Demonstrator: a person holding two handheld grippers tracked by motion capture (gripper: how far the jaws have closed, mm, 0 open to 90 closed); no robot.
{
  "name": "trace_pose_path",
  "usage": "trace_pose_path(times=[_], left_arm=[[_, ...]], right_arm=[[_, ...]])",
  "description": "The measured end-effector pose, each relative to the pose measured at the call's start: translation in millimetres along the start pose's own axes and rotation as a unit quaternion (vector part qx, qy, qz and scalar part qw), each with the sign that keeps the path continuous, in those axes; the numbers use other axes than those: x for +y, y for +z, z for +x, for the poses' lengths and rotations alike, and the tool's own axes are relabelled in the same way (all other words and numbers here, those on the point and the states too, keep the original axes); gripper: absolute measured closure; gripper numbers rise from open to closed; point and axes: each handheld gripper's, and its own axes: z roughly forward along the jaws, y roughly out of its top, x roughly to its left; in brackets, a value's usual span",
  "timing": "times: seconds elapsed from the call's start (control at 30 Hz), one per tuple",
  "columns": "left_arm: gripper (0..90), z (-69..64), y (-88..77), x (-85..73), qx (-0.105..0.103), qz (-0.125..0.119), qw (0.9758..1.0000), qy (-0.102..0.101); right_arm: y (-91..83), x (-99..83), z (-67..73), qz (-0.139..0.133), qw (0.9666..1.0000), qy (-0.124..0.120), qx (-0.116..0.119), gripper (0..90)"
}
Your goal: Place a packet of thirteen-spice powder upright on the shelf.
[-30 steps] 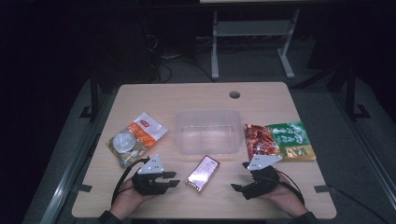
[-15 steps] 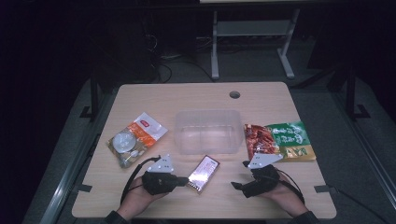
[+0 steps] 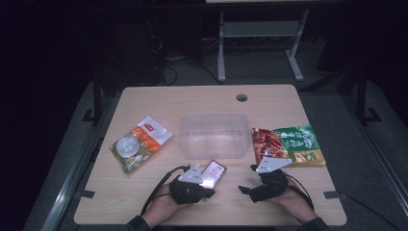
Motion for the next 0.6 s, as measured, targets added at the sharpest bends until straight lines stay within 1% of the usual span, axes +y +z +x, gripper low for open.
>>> trace_pose_path(times=[0.03, 0.1, 0.2, 0.23, 0.33, 0.37, 0.47, 0.6], left_arm=[[89.8, -0.4, 2.3, 0.0, 0.001, 0.002, 1.0000, 0.003], [89.8, -1.4, 4.9, -0.6, 0.004, 0.015, 0.9998, 0.008], [89.8, -1.2, 5.7, -2.3, 0.007, 0.018, 0.9998, 0.007], [89.8, -0.9, 5.7, -3.5, 0.008, 0.024, 0.9997, 0.008], [89.8, -0.7, 5.3, -4.3, 0.009, 0.023, 0.9996, 0.009], [89.8, -0.3, 4.2, -4.9, 0.008, 0.024, 0.9997, 0.005], [89.8, 2.4, 0.6, -6.5, 0.015, 0.029, 0.9995, 0.007], [89.8, 5.2, -3.4, -9.2, 0.019, 0.028, 0.9994, 0.001]], right_arm=[[0.3, -0.1, -0.3, 0.000, 1.0000, 0.001, -0.001, 12.7], [0.3, -0.1, -0.4, 0.000, 1.0000, 0.001, -0.001, 12.9], [-0.5, -0.1, 0.3, -0.003, 1.0000, -0.001, -0.002, 13.1], [-0.5, 0.0, 0.5, -0.003, 1.0000, -0.002, -0.003, 13.1], [-0.3, 0.3, 0.4, -0.005, 1.0000, -0.003, -0.006, 13.2], [-0.4, 0.5, 0.3, -0.006, 0.9999, -0.004, -0.007, 13.1], [-0.6, 0.3, 0.1, -0.006, 0.9999, -0.004, -0.009, 13.2], [-0.9, 0.2, 0.2, -0.006, 0.9999, -0.006, -0.010, 13.2]])
